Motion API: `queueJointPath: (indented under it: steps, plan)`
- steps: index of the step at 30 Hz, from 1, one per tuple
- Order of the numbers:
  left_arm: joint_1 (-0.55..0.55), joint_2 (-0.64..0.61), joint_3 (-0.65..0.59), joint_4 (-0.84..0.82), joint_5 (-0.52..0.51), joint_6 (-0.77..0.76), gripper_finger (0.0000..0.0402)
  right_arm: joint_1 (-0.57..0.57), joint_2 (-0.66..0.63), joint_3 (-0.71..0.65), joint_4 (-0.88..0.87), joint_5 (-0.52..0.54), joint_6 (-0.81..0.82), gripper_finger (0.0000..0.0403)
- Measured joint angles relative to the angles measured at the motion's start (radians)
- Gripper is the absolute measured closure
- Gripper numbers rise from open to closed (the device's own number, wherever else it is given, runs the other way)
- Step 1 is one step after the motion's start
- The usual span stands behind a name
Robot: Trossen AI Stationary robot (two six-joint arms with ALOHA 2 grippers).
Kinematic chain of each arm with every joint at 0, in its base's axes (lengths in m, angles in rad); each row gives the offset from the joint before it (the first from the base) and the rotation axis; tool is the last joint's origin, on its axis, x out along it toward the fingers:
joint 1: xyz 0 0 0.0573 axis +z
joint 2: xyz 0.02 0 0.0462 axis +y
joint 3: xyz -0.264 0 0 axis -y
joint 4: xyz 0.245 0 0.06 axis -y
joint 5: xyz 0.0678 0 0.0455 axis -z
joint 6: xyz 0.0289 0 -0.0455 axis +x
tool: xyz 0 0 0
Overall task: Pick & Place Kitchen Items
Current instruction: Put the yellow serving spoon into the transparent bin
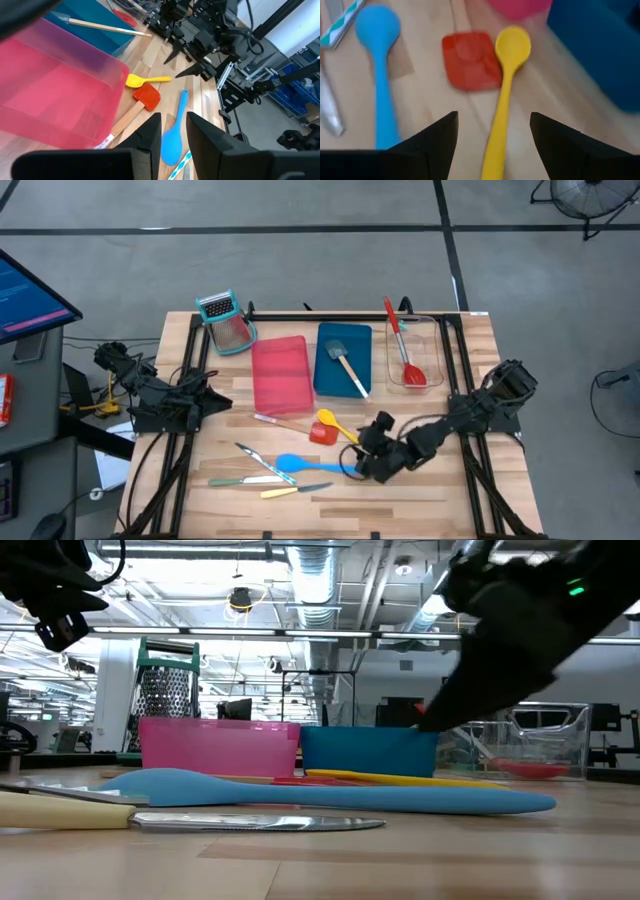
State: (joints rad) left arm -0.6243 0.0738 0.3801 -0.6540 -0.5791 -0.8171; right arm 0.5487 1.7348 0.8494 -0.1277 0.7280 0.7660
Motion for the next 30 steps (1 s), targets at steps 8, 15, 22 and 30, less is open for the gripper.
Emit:
queueJointPath:
  steps: [8, 15, 22, 30]
  plan:
    - [0.0, 0.0, 0.0, 0.0, -0.006, 0.001, 0.0325, -0.088, 0.042, -0.041, 0.19, -0.031, -0.148, 0.0158]
    - [0.0, 0.0, 0.0, 0.001, -0.006, 0.001, 0.0325, -0.106, 0.135, -0.042, 0.284, -0.047, -0.152, 0.0158]
    - [0.0, 0.0, 0.0, 0.001, -0.028, 0.001, 0.0325, -0.159, 0.15, -0.04, 0.295, -0.099, -0.17, 0.0163]
    - [0.0, 0.0, 0.0, 0.0, -0.031, 0.002, 0.0325, -0.183, 0.168, -0.039, 0.288, -0.174, -0.159, 0.0199]
